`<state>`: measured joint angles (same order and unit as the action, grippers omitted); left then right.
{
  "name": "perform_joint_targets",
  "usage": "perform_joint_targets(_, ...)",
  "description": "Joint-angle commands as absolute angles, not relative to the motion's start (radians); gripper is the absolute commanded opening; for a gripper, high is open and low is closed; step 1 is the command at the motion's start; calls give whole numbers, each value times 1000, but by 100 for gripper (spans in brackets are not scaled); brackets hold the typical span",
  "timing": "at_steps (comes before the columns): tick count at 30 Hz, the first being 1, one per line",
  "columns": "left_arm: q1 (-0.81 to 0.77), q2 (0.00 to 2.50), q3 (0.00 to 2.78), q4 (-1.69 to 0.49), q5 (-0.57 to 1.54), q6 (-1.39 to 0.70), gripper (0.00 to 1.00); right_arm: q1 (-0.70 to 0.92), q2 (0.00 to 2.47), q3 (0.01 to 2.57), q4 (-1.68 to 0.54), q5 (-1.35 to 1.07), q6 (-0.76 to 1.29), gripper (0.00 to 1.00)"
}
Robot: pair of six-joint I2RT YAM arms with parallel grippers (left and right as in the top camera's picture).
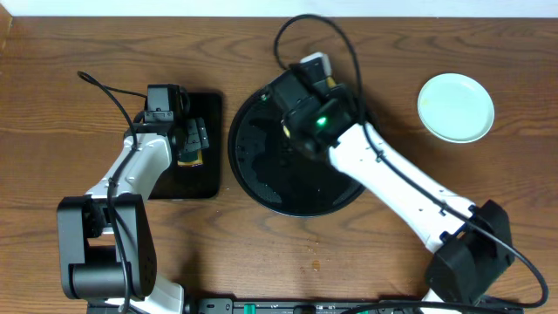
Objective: Clean dirty plates on tray and stack at the side
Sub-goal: 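Lift the yellow plate upright off the round tray with the right gripper, then carry the yellow plate right and lower it onto the blue plates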
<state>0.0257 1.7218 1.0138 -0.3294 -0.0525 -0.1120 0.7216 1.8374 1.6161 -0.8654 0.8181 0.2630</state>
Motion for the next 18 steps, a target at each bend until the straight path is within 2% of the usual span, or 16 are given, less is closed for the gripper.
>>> perform_joint_targets(1,29,1713,1017,-328,-64,-117,89,706,1834,1620,-881,784,276,1)
perform_joint_targets(4,29,1713,1017,-329,-64,-117,89,685,1834,1620,-890,694,276,1)
perform_joint_targets(12,29,1713,1017,-328,-64,-117,89,464,1834,1620,-890,97,241,1)
perform_joint_targets(18,29,1713,1016,-329,-64,-117,89,286,1835,1619,-915,-305,123,1)
